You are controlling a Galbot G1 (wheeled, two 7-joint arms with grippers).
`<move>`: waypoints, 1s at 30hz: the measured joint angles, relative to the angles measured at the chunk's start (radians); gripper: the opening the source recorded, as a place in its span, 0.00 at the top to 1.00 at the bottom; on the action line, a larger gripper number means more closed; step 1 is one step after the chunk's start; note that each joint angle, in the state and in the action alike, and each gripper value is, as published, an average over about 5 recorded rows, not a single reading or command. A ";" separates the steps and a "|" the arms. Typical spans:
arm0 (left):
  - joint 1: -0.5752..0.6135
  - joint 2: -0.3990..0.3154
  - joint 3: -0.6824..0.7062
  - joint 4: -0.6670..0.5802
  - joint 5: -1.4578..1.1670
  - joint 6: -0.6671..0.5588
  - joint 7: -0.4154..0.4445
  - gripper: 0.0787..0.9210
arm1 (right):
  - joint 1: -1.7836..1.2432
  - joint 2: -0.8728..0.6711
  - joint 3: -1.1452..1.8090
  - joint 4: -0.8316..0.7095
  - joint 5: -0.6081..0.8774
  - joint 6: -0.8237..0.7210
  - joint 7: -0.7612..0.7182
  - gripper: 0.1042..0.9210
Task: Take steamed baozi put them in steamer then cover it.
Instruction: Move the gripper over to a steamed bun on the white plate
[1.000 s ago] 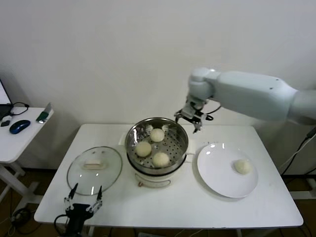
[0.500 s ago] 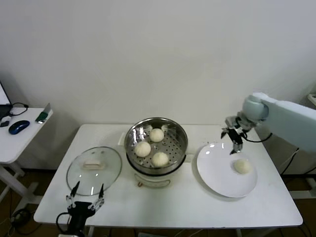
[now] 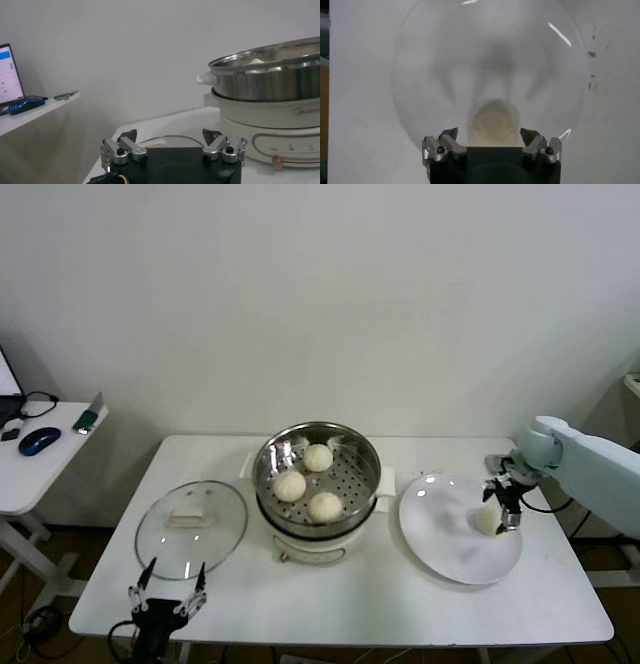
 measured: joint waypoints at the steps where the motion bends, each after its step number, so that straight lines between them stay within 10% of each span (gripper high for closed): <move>1: 0.000 -0.001 0.000 0.000 0.000 0.000 0.000 0.12 | -0.006 0.004 0.006 -0.010 -0.004 0.001 -0.001 0.12; 20: 0.004 -0.003 0.004 0.013 0.007 -0.005 0.000 0.12 | -0.045 0.090 0.055 -0.140 -0.071 0.035 -0.022 0.13; 30: 0.009 -0.006 0.004 0.013 0.007 -0.007 0.000 0.12 | -0.051 0.101 0.062 -0.157 -0.084 0.050 -0.031 0.38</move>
